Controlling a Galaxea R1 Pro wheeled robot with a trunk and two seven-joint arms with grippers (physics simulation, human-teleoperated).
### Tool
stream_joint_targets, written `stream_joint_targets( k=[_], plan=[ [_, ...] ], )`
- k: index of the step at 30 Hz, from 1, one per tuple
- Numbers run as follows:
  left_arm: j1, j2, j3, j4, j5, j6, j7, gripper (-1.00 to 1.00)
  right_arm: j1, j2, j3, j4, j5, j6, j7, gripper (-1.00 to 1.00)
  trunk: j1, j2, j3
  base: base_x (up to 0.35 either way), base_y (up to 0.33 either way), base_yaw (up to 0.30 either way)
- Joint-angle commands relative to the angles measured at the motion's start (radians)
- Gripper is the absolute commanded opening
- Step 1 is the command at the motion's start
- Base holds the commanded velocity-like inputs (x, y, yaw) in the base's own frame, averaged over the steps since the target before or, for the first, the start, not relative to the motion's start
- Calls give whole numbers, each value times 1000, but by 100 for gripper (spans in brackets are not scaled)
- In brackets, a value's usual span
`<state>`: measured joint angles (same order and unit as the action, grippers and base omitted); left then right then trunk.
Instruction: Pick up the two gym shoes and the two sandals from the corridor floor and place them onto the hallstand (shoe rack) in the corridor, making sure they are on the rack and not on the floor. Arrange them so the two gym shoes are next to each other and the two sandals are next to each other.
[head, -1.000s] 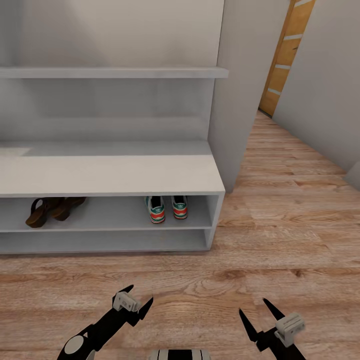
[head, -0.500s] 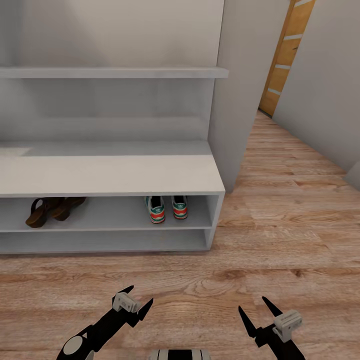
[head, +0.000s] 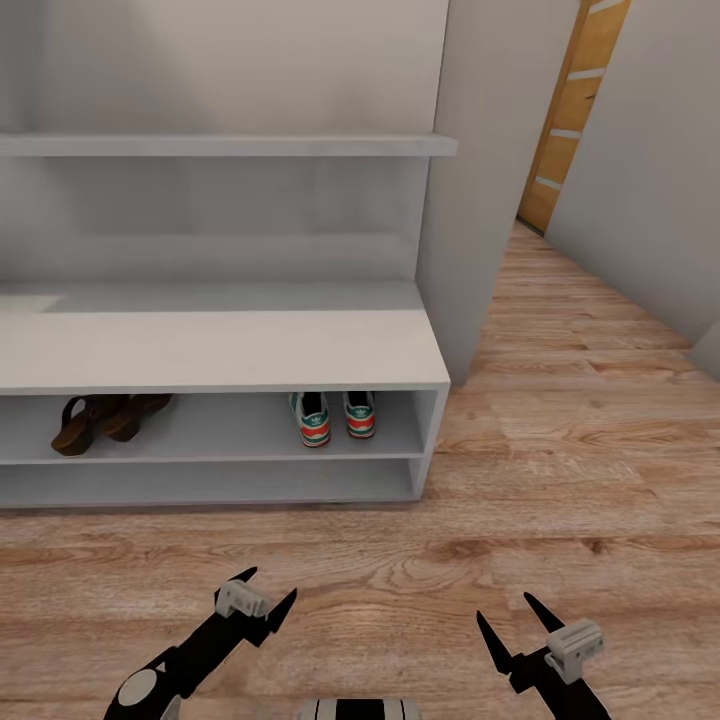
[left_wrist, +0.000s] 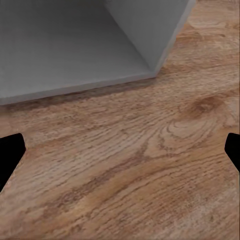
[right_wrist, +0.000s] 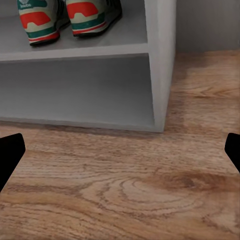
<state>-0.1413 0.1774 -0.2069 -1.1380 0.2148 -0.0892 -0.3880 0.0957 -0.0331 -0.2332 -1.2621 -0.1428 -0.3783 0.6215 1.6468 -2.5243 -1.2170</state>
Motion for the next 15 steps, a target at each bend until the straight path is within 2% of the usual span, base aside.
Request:
stream_joint_targets(
  k=[1, 2, 3, 4, 5, 7, 8, 9, 10, 11, 15],
  plan=[
    [0, 0, 1, 0, 0, 0, 0, 100, 0, 0, 0, 0, 0, 0, 0, 100, 0, 0, 0, 0, 0, 0],
    [0, -1, 19, 0, 0, 1, 1, 100, 0, 0, 0, 0, 0, 0, 0, 100, 0, 0, 0, 0, 0, 0],
    [0, -1, 19, 0, 0, 1, 1, 100, 0, 0, 0, 0, 0, 0, 0, 100, 0, 0, 0, 0, 0, 0],
    [0, -1, 42, 1, 0, 1, 1, 100, 0, 0, 0, 0, 0, 0, 0, 100, 0, 0, 0, 0, 0, 0],
    [0, -1, 42, 1, 0, 1, 1, 100, 0, 0, 0, 0, 0, 0, 0, 100, 0, 0, 0, 0, 0, 0],
    [0, -4, 91, 3, 0, 1, 0, 100, 0, 0, 0, 2, 0, 0, 0, 100, 0, 0, 0, 0, 0, 0],
    [0, -4, 91, 3, 0, 1, 0, 100, 0, 0, 0, 2, 0, 0, 0, 100, 0, 0, 0, 0, 0, 0],
    [0, -5, 115, 5, 0, 1, -2, 100, 0, 0, 0, 2, 0, -1, 0, 100, 0, 0, 0, 0, 0, 0],
    [0, -5, 115, 5, 0, 1, -2, 100, 0, 0, 0, 2, 0, -1, 0, 100, 0, 0, 0, 0, 0, 0],
    [0, -6, 136, 8, -1, 2, -4, 100, 0, 0, 0, 3, 0, -1, 0, 100, 0, 0, 0, 0, 0, 0],
    [0, -8, 165, 13, -3, 2, -7, 100, -1, 1, 0, 3, 0, -1, -1, 100, 0, 0, 0, 0, 0, 0]
  ],
)
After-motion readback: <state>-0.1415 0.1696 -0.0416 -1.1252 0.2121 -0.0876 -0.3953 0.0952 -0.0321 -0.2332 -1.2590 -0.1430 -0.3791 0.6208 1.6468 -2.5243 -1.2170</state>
